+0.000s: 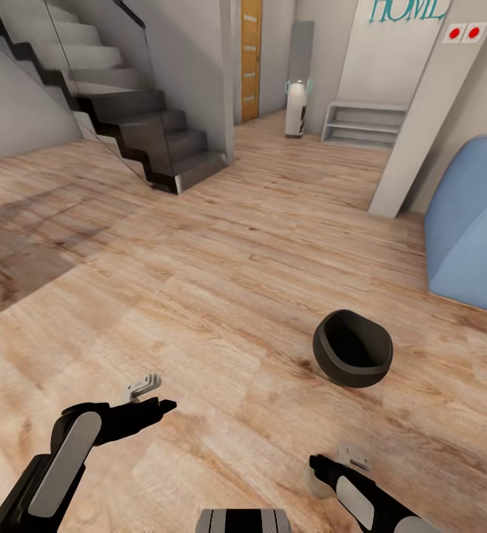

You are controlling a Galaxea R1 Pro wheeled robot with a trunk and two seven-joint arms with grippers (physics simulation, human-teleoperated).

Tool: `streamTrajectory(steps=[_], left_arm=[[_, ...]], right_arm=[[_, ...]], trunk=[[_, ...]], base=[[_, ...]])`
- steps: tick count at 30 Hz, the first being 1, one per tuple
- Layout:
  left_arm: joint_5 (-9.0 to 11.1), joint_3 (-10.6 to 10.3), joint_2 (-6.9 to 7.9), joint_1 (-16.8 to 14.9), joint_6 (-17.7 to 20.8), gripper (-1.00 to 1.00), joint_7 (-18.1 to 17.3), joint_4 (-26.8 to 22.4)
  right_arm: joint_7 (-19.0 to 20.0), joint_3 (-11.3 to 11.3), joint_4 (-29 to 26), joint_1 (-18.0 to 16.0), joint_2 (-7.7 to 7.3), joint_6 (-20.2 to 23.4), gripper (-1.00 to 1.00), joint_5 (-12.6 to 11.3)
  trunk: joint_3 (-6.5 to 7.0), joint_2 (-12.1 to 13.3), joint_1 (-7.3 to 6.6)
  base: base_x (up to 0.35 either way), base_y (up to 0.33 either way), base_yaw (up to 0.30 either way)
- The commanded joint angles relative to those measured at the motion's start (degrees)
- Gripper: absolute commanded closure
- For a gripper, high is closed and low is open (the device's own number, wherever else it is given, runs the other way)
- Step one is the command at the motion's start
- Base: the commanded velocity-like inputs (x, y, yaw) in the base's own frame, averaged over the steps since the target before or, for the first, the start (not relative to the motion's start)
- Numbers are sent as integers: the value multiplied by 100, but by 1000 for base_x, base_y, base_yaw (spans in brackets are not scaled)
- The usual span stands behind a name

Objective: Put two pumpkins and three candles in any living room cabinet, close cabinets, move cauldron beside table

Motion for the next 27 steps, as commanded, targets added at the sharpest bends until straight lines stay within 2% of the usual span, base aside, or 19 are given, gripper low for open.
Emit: streamTrajectory(steps=[1, 8, 10, 11, 15, 16, 20, 27], left_arm=[[59, -8, 3, -3, 7, -100, 57, -6], [98, 77, 22, -5, 19, -100, 27, -15], [372, 219, 57, -4, 28, -100, -161, -15], [571, 269, 146, -4, 31, -100, -270, -14], [1569, 276, 716, 1, 34, -100, -549, -1], [1916, 267, 846, 3, 31, -100, -582, 4], [2248, 172, 956, 5, 28, -100, -610, 9], [2371, 110, 984, 5, 27, -100, -616, 11]], right_arm=[[-47, 46, -17, -2, -7, 18, -100, -23], [-47, 50, -28, -2, -7, -146, -100, 110], [-43, 50, -31, -2, -7, -155, -100, 121], [-42, 50, -31, -2, -7, -157, -100, 124], [-39, 50, -34, -2, -7, -160, -100, 128], [-40, 50, -34, -2, -7, -160, -100, 129], [-39, 50, -39, -2, -7, -168, -100, 134], [-10, 51, -41, -2, -7, -198, -100, 146]], trunk=[[-27, -3, 1], [-182, -13, 19], [-227, -16, 24], [-249, -17, 27], [-337, -22, 37], [-360, -24, 40], [-404, -26, 45], [-404, -26, 45]], base=[[0, 0, 0], [0, 0, 0], [0, 0, 0], [0, 0, 0], [0, 0, 0], [0, 0, 0], [0, 0, 0], [0, 0, 0]])
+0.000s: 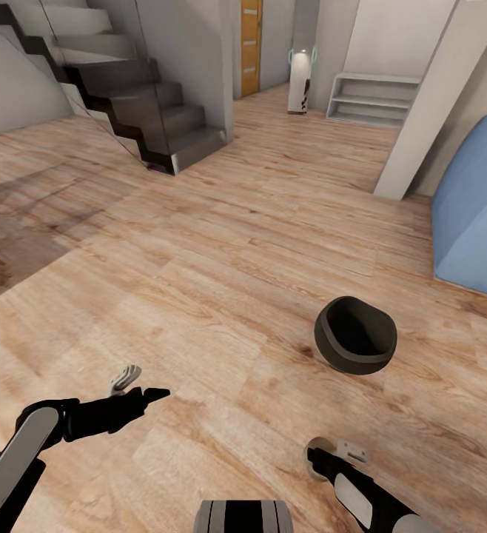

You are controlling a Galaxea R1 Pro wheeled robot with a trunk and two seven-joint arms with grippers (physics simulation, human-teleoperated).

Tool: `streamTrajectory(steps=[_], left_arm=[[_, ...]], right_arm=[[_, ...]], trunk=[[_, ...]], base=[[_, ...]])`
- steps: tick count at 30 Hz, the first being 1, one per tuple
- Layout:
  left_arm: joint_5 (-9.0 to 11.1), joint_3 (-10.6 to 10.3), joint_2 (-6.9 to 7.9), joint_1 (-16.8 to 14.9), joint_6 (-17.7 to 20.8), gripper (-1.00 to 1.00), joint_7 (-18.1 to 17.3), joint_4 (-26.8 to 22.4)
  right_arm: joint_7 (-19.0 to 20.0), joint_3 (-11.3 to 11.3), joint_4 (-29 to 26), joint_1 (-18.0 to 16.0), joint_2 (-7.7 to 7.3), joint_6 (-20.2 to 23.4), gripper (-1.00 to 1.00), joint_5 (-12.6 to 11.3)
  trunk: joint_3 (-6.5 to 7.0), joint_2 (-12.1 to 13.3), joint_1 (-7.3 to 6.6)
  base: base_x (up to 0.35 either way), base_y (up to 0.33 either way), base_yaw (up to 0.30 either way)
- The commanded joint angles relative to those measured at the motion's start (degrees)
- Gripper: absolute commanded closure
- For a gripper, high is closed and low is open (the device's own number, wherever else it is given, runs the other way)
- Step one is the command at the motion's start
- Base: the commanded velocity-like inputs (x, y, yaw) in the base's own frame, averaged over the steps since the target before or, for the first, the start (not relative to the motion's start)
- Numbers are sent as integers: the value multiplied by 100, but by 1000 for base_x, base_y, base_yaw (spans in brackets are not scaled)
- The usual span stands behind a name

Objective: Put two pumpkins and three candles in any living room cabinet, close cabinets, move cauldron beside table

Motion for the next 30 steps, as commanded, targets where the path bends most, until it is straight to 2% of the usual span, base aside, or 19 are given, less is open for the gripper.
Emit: streamTrajectory(steps=[1, 11, 12, 30], left_arm=[[62, -7, 4, -3, 4, -100, 60, -5], [67, -9, 5, -5, 4, -100, 60, -5], [67, -9, 5, -6, 4, -100, 60, -5], [75, -8, 5, -5, 4, -100, 60, 2]], right_arm=[[-37, 55, 107, 2, -8, 7, -100, -76], [-22, 58, 107, 2, -8, 5, -100, -75], [-23, 58, 107, 2, -8, 4, 100, -75], [-26, 56, 107, 2, -16, 2, 100, -75]], trunk=[[-5, -1, 1], [-5, -1, 1], [-5, -1, 1], [-5, -1, 1]], base=[[0, 0, 0], [0, 0, 0], [0, 0, 0], [0, 0, 0]])
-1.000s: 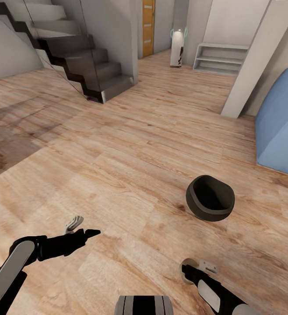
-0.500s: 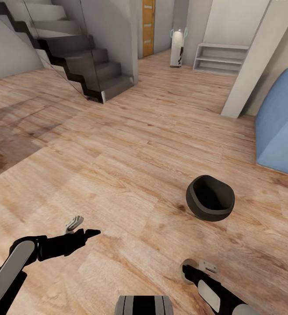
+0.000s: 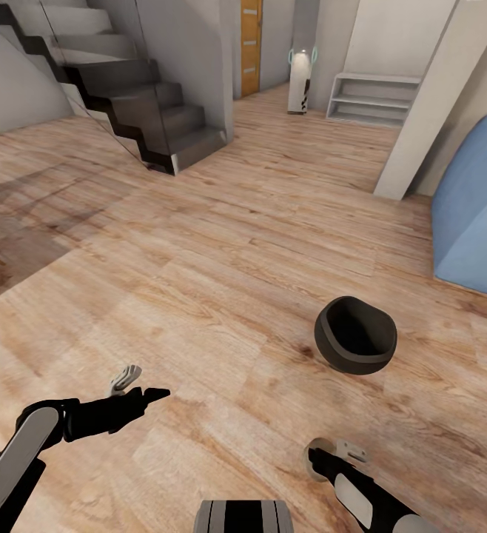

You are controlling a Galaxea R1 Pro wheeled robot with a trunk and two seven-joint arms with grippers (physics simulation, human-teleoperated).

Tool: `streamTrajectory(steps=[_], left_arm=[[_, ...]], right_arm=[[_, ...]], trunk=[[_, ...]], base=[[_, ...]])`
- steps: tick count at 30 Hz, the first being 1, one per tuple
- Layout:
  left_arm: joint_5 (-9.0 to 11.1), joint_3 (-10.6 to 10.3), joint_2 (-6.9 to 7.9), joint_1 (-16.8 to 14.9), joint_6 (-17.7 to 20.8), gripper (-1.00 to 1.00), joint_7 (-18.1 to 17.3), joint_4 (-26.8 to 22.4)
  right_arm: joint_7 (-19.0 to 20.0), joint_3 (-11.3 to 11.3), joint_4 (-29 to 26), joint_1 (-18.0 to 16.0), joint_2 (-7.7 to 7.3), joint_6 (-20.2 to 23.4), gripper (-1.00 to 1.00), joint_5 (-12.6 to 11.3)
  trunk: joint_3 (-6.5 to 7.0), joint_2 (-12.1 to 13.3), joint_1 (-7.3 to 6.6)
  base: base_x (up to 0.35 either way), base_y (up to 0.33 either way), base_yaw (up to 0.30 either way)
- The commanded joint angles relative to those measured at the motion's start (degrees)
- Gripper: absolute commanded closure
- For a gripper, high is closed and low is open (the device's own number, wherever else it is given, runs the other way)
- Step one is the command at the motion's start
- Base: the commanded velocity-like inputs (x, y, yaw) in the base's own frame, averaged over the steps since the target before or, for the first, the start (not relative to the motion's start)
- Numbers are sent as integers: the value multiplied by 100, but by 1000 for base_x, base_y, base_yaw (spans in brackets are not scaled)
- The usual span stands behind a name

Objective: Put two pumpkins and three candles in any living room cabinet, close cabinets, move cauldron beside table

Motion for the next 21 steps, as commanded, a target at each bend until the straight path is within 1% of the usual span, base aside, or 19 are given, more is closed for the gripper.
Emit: streamTrajectory(steps=[1, 7, 21], left_arm=[[60, -5, 4, -3, 4, -100, 60, -4], [61, 1, 4, -2, 4, -100, 60, -3], [61, -6, 4, -2, 4, -100, 60, -4]], right_arm=[[-47, 42, 107, 1, -10, 7, 100, -59], [-48, 42, 107, 1, -11, 7, 100, -63], [-42, 47, 101, 1, -11, -4, 100, -61]], trunk=[[-4, -1, 1], [-4, -1, 1], [306, 18, -35]], base=[[0, 0, 0], [0, 0, 0], [0, 0, 0]])
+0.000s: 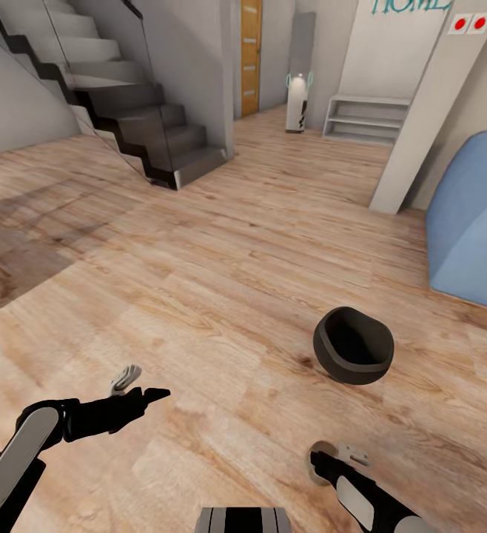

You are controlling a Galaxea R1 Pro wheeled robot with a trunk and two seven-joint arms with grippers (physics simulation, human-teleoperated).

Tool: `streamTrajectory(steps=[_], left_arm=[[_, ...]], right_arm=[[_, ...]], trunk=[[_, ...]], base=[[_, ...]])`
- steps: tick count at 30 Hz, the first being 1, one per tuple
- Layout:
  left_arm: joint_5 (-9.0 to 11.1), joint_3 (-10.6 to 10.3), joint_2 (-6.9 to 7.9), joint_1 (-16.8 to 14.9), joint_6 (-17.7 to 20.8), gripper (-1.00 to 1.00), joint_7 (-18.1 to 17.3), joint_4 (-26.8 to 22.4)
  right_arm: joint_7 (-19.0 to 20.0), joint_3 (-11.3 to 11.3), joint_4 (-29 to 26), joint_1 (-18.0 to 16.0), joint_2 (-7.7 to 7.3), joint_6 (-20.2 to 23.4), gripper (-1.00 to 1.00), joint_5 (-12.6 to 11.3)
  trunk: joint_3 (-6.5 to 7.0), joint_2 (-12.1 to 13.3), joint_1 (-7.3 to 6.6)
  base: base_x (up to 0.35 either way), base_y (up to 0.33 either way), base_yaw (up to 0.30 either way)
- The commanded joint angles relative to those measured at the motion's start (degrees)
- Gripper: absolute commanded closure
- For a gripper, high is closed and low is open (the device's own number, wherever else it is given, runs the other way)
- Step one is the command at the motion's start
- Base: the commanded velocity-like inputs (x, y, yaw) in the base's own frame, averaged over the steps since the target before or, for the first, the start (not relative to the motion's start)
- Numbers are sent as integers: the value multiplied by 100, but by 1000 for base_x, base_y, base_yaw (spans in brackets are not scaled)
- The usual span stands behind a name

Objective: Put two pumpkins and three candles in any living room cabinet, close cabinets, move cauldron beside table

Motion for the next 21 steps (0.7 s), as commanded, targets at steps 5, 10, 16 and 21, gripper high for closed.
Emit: streamTrajectory(steps=[5, 10, 16, 21], left_arm=[[123, 58, 69, 15, -49, -100, -6, 3], [280, 153, 154, 15, -49, -100, -123, 0], [475, 343, 193, 15, -40, -100, -141, 4], [638, 501, 197, 15, -37, -100, -142, -2]], right_arm=[[-6, 26, -90, -70, -21, -41, 100, -63], [-1, 26, -134, -227, -18, -26, 100, -117], [59, 18, -355, -327, -16, 175, 100, -109], [64, 17, -529, -334, -16, 318, 100, -109]], trunk=[[84, 4, -11], [106, 5, -14], [173, 9, -22], [239, 13, -29]], base=[[0, 0, 0], [0, 0, 0], [0, 0, 0], [0, 0, 0]])
